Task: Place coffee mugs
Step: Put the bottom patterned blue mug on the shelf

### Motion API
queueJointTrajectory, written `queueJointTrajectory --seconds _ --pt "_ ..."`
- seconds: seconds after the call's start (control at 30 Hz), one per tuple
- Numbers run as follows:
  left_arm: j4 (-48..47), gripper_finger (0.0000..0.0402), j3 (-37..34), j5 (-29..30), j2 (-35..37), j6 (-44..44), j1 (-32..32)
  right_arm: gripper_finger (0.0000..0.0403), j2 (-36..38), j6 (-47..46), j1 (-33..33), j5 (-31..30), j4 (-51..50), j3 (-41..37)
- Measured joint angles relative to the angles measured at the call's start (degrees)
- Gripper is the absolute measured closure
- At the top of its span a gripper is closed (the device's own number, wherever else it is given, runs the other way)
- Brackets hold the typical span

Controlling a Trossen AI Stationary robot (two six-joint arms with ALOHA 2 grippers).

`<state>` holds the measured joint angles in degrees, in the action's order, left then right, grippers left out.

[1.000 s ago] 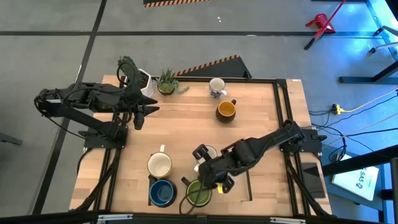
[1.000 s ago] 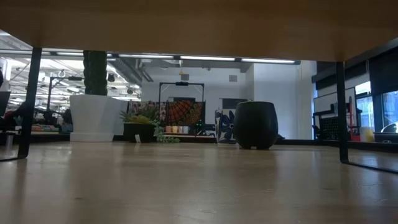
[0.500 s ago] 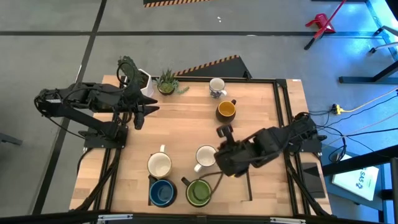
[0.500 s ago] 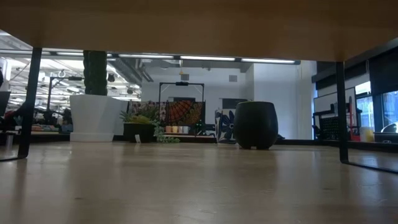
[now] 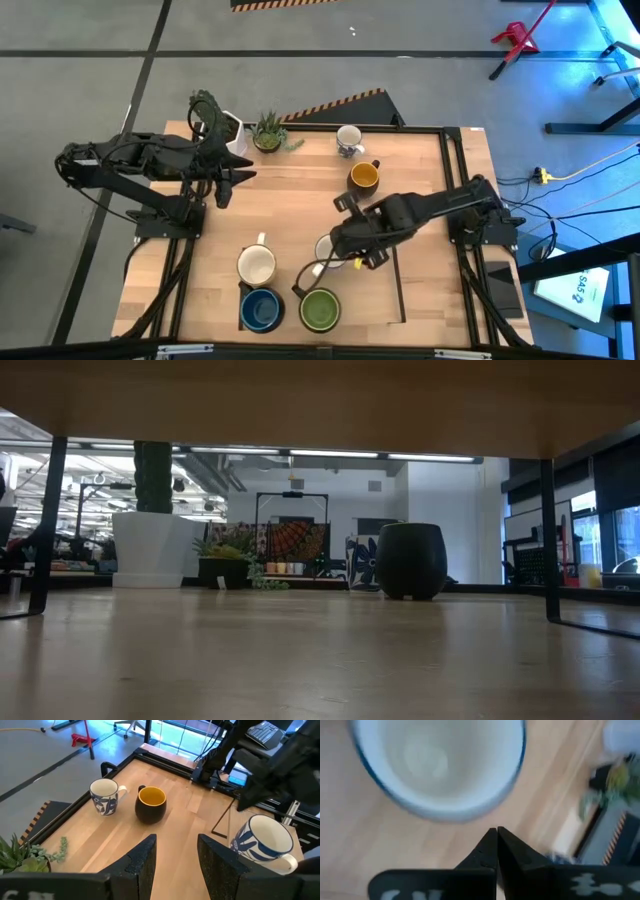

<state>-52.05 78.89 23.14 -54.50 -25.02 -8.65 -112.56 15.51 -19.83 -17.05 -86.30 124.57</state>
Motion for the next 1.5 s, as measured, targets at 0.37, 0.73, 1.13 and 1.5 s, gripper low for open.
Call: queueJointTrajectory --seconds 0.37,0.73,1.13,1.5 --pt "0.00 0.0264 0.00 -0.11 0.00 0.04 0.01 0.0403 0.12 -3.58 -3.87 3.24 4.20 0.02" --pt "0.00 0.0264 0.00 -0.11 0.00 0.07 -0.01 0.0403 0.12 -4.54 -6.01 4.59 9.30 0.03" --pt "0.00 0.0264 0.00 -0.09 0.00 0.62 -0.01 0.0403 0.12 -3.70 -5.25 1.75 7.99 0.02" --pt "0.01 0.0264 0.00 -0.10 -0.02 0.76 -0.01 0.0403 -0.67 -7.63 -8.70 7.03 11.16 -0.33"
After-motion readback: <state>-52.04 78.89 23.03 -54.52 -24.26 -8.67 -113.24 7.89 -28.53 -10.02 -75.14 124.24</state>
